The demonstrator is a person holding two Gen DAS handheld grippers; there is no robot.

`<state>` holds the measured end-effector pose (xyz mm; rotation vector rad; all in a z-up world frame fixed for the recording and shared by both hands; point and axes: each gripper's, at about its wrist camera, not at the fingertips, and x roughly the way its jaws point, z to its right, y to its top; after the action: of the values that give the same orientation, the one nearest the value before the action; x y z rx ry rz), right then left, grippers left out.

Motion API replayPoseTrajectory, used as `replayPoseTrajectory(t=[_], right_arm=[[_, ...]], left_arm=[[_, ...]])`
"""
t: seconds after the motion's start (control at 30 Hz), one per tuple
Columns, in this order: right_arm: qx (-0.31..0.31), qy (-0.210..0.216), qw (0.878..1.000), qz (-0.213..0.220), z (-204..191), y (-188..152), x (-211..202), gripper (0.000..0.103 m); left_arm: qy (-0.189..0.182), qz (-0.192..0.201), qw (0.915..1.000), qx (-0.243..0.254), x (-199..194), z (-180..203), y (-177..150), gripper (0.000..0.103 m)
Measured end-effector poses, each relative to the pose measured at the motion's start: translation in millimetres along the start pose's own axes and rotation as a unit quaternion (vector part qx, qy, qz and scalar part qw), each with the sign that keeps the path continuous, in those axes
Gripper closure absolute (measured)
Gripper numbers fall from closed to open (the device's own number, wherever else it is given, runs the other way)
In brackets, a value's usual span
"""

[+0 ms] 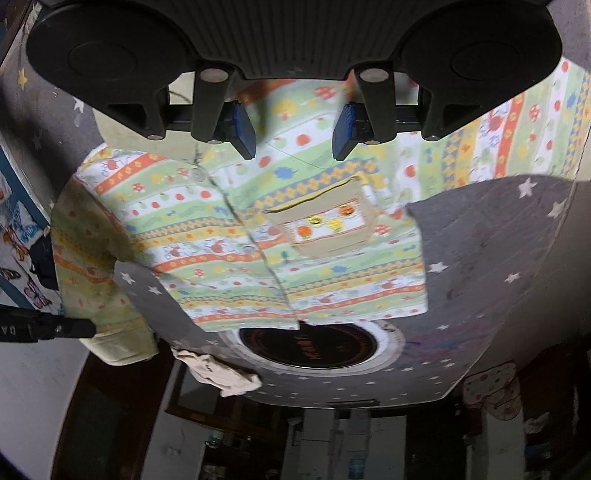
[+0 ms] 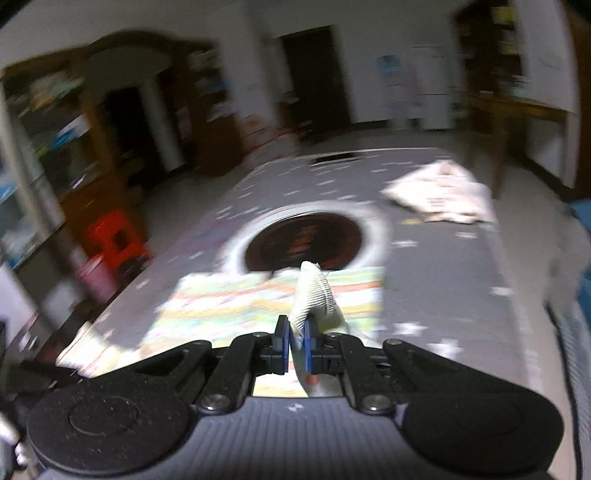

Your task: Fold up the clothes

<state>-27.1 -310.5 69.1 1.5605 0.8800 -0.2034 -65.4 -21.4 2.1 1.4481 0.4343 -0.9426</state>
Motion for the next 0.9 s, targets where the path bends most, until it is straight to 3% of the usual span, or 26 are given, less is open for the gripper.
replayPoseTrajectory(t=[0.3, 0.43, 0.47, 0.63, 0.9], right_arm=[[-0.103, 0.093, 0.988, -0.074, -87, -24, 47, 0.096], [-0.129, 0.12, 0.979, -0.101, -99, -39, 45, 0.075], [-0.134, 0.122, 0.978, -0.104, -100, -41, 43, 0.074], [-0.13, 0.103, 0.981, -0.105, -73, -41, 27, 0.073], [-0.088, 0.004, 0.985, -0.149, -12, -70, 34, 0.073]], left_arm=[[0.009, 0.003, 0.9996, -0.027, -4, -19, -3, 0.053], [0.009, 0.004, 0.9996, -0.028, -4, -19, -1, 0.053], [0.008, 0.005, 0.9996, -0.028, -4, -19, 0, 0.053], [0.002, 0.016, 0.9995, -0.027, -6, -15, 8, 0.053], [-0.038, 0.021, 0.9991, 0.003, 0, 15, 14, 0.055]])
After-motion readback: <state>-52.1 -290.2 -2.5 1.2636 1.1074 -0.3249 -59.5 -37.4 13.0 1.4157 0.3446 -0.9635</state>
